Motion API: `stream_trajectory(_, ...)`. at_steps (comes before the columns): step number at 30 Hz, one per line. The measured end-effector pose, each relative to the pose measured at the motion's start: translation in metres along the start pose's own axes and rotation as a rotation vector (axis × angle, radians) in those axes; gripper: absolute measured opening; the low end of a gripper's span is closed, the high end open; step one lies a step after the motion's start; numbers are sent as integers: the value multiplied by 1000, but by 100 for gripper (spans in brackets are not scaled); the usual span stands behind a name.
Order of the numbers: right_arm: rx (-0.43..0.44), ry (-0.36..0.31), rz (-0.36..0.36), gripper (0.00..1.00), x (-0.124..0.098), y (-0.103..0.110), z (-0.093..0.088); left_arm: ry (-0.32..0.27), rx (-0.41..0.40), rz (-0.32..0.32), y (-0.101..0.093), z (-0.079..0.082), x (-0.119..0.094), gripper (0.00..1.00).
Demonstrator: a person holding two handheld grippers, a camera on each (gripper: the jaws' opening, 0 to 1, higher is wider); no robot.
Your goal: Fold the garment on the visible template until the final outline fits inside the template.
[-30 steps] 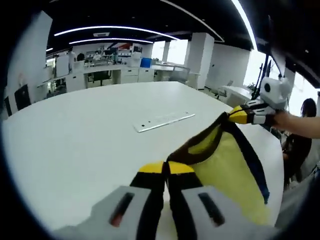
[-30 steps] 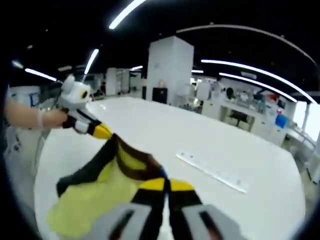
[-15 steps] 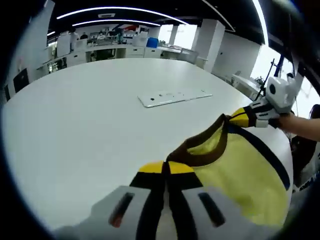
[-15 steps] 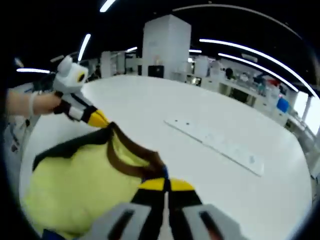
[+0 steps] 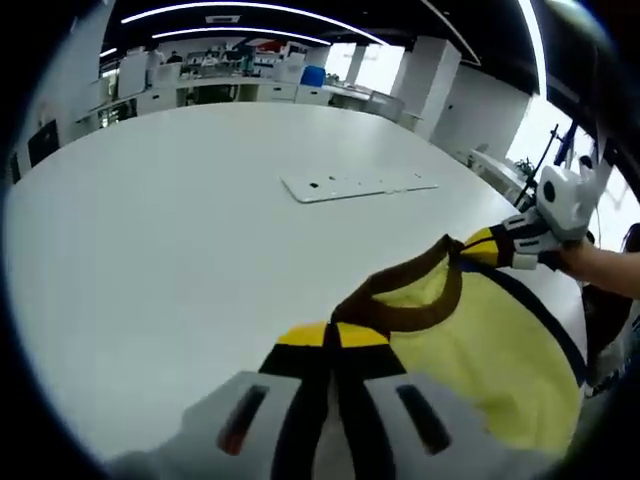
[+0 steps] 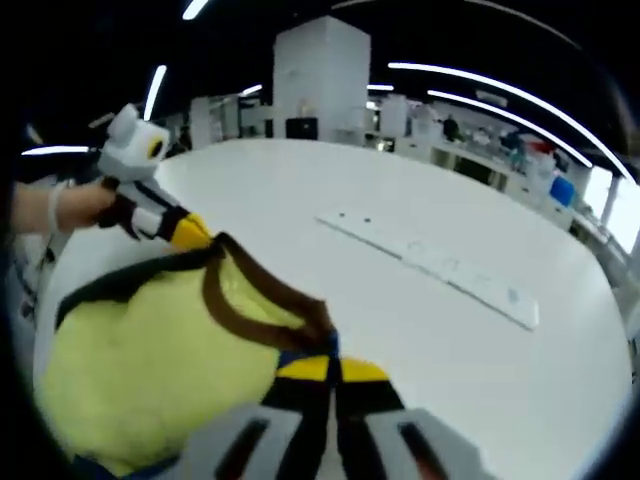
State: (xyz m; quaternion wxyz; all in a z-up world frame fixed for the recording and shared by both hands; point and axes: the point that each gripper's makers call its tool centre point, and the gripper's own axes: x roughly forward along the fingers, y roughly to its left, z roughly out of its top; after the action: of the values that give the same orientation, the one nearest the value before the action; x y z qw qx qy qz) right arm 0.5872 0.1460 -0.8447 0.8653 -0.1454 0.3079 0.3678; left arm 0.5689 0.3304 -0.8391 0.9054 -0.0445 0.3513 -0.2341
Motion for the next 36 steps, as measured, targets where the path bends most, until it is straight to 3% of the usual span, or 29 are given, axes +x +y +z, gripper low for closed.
stream_trajectory(7,39,0,7,0,-1,-2,0,-18,52,-3,-6,2,-3,0)
stream_trajectory(10,47,-4,-9,8,-6,-3,3,-37,98,2,-9,9,-8,14)
stream_trajectory(11,43,-9,-14,9,-8,-3,3,-49,106,3,-11,11,-10,23)
stream_trajectory(13,42,-22,-24,10,-15,-4,5,-62,132,10,-9,15,-12,32)
stream_trajectory(16,93,-56,-20,23,-23,-3,10,-82,134,-10,-17,19,-19,38)
stream_trajectory(21,81,-69,15,43,-40,13,12,-105,169,-6,-24,21,-27,67)
stream_trajectory(29,82,-58,57,84,-62,34,7,-105,156,-42,-40,20,-56,96)
stream_trajectory(33,97,-59,76,96,-70,42,8,-79,156,-42,-47,13,-72,99)
stream_trajectory(36,65,-50,67,93,-78,43,8,-82,146,-42,-49,11,-85,99)
